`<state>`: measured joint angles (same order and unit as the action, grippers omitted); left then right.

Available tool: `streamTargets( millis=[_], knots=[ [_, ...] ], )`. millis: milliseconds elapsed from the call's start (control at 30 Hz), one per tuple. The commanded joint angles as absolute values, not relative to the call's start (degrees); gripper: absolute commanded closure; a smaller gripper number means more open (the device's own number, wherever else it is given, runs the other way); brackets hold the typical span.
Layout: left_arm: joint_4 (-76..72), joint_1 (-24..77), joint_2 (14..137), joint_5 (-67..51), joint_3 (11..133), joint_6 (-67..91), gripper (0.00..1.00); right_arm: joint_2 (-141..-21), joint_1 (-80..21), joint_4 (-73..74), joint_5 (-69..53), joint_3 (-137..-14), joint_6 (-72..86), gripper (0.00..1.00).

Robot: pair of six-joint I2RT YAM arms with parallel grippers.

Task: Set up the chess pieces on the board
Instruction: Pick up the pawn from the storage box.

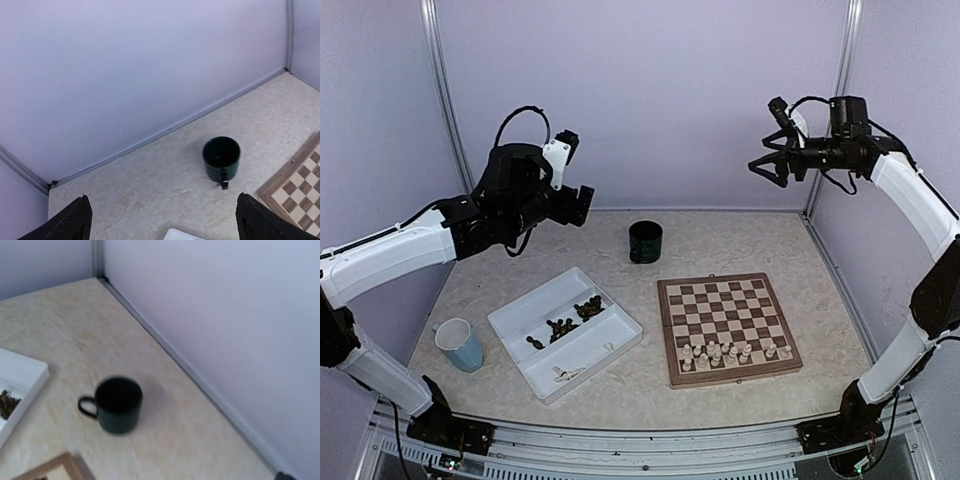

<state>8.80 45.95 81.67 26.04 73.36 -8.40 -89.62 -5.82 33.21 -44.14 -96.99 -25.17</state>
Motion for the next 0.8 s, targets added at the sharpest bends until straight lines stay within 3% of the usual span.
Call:
streamTargets(
  millis=[0, 67, 167, 267, 367, 467, 600, 767],
  knots=[
    [4.0, 38.6, 82.1, 37.6, 74.4, -3.9, 0.01, -92.9, -12.5, 36.4, -44.5, -103.5, -30.1, 0.01],
    [2.7, 37.2, 82.8, 35.3, 72.1, -1.2, 0.01, -95.5, -12.1, 32.4, -52.7, -104.6, -20.0, 0.01],
    [1.9, 37.1, 80.8, 28.5, 67.4, -1.0, 0.01, -102.3, -12.4, 32.7, -64.4, -105.7, -17.7, 0.01],
    [7.9, 36.7, 77.7, 19.5, 65.1, -0.3, 0.17, -106.6, -18.9, 38.7, -54.7, -108.0, -26.9, 0.02],
    [17.6, 36.2, 76.7, 7.5, 64.7, 3.8, 0.38, -109.8, -27.7, 45.3, -40.0, -109.8, -36.5, 0.16],
    [22.4, 37.4, 76.6, -3.5, 60.8, 8.1, 0.51, -111.5, -32.8, 45.9, -33.6, -106.8, -39.1, 0.25],
    [23.5, 44.2, 78.2, -7.0, 56.1, 11.6, 0.54, -113.2, -34.4, 45.4, -37.7, -103.9, -36.7, 0.35],
    [26.9, 51.3, 86.5, -4.2, 58.6, 10.2, 0.54, -114.7, -35.7, 46.9, -36.6, -104.5, -37.7, 0.39]
  ],
)
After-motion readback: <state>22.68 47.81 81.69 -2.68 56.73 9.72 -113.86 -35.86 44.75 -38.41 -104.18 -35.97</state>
